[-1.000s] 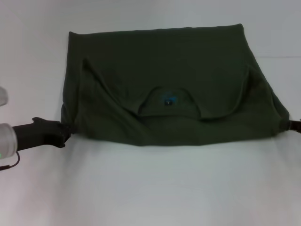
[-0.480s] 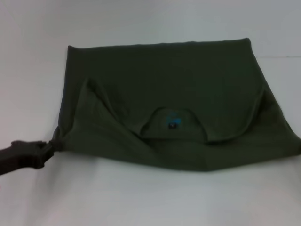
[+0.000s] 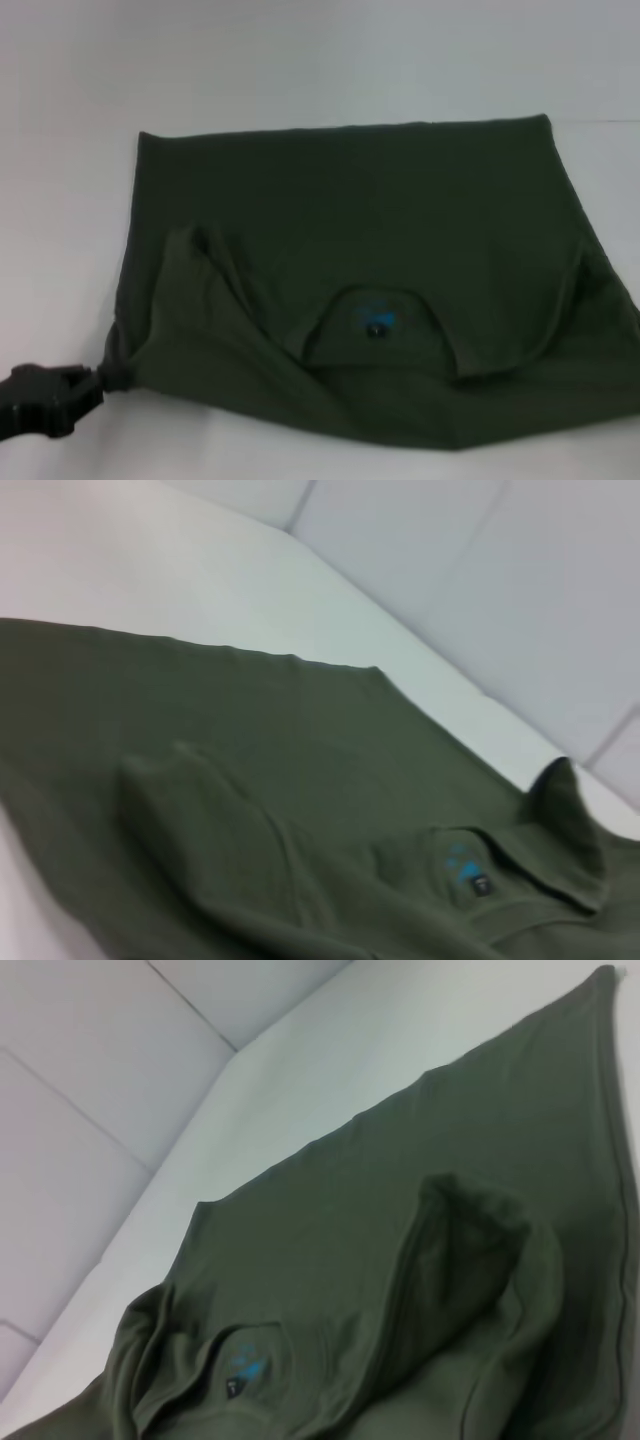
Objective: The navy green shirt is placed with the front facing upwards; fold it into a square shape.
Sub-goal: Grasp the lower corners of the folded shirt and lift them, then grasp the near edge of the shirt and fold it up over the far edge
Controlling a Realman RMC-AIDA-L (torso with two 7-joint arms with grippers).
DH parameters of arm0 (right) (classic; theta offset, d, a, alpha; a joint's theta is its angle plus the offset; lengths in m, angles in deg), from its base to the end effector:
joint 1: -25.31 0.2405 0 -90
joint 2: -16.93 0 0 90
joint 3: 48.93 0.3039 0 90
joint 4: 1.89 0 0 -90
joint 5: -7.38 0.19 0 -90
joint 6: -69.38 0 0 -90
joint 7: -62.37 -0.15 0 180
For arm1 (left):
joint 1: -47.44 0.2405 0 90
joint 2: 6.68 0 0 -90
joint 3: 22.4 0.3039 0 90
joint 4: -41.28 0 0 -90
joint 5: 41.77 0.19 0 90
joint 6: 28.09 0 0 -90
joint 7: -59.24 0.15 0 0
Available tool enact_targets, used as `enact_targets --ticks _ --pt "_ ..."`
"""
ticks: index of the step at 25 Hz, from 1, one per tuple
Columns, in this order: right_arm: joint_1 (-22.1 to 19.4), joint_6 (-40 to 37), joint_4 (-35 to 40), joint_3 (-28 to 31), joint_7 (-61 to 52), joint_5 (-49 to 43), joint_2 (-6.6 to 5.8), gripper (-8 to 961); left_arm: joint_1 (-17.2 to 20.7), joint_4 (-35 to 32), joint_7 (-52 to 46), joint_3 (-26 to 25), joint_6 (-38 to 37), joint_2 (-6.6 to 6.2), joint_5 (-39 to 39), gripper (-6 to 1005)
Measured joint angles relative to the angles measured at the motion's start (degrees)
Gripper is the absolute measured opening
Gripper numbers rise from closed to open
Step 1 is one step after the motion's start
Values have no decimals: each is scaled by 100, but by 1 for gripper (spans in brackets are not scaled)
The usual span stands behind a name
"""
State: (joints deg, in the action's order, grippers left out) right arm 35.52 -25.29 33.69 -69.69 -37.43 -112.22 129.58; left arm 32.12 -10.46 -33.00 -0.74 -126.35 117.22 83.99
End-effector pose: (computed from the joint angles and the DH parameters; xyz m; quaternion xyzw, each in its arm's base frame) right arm 0.4200 0.2148 0.0462 -0.7593 0.5484 0.2787 0.2121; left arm -0.3594 0.2446 -0.0015 -0.8558 -0.4172 -0.2404 0.1890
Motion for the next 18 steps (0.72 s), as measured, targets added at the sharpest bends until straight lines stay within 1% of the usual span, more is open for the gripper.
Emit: enact_targets --ticks 5,10,14,18 --pt "-359 -480 190 2 232 -7 54 41 181 -172 -22 -55 -653 1 40 6" --pt "-609 -851 229 90 451 -85 45 41 289 -210 -35 -207 -1127 2 130 6" --pt "-713 -1150 241 470 620 -291 9 41 357 -213 -36 -290 -1351 2 189 7" --pt "-709 -1392 355 828 732 -484 -10 41 371 -213 -37 -410 -1445 2 191 7"
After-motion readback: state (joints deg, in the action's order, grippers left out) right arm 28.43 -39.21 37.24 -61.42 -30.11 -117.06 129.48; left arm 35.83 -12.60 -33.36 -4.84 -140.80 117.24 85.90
